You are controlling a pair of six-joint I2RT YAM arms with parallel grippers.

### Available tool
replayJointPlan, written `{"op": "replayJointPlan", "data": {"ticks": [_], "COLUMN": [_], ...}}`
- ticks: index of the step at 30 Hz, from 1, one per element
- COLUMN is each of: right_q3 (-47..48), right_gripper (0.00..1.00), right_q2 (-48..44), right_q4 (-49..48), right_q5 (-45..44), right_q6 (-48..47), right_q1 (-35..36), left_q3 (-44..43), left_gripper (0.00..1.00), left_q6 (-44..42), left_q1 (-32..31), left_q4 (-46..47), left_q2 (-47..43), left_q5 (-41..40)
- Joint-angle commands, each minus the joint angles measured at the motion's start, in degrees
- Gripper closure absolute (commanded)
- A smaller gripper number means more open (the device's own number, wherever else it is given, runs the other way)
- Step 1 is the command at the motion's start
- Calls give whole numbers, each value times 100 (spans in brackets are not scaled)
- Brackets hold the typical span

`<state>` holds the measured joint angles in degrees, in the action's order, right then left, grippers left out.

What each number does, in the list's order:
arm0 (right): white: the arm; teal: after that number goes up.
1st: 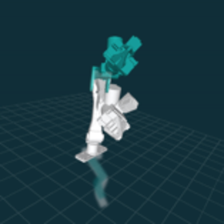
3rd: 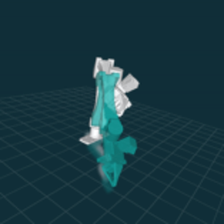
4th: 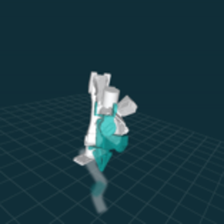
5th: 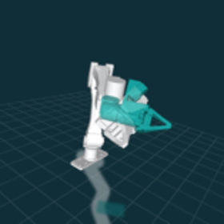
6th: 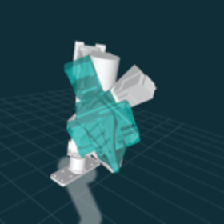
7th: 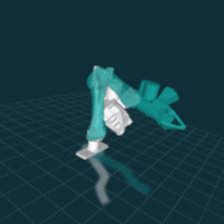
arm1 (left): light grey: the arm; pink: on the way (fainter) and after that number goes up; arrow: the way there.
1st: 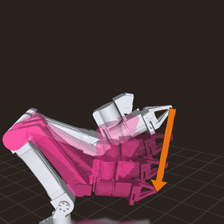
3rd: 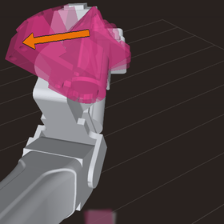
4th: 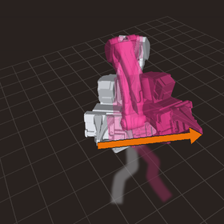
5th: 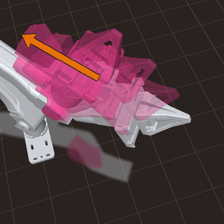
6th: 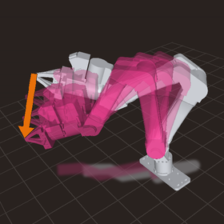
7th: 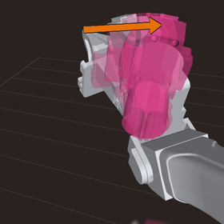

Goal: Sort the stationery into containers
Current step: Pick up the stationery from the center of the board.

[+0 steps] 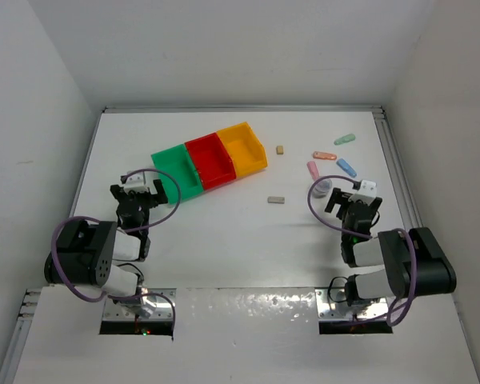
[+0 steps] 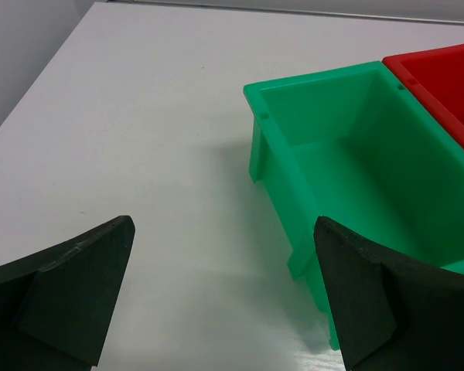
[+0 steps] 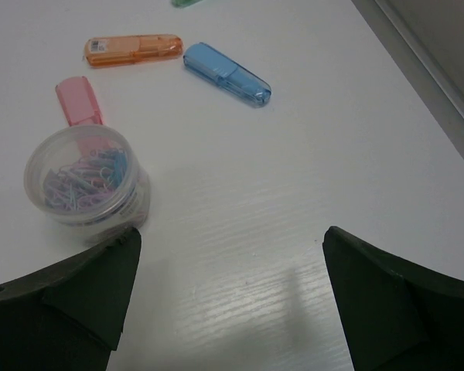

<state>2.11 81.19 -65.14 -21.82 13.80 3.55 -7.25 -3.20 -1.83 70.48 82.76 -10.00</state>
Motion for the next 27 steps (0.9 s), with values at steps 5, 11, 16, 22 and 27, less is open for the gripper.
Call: {"op": "replayJointPlan", "data": {"ticks": [5, 11, 16, 22, 27], "right_q3": [953, 3039, 4357, 5728, 6512], "right_gripper": [1, 1, 64, 32, 11], "right_q2": [-1795, -2467, -2196, -888, 300], "right_q4": [3225, 6201, 7620, 8860, 9933], "right_q5": [493, 1557, 2347, 2797, 2357], "right_q6": [-140, -1036, -1074, -474, -863], "right_q1": [40, 23, 14, 259, 1209], "left_q3": [-49, -1059, -971, -1806, -2121], "left_gripper": [0, 0, 0, 0, 0], "left_q6": [-5, 1137, 1129, -1124, -2993], "left_q1": [-11, 559, 789, 807, 771], "left_q4": [352, -2686, -3688, -5394, -6491], "left_q2": [-49, -1313, -2936, -4074, -4278], "left_q5": [16, -1153, -970, 1478, 3020]}}
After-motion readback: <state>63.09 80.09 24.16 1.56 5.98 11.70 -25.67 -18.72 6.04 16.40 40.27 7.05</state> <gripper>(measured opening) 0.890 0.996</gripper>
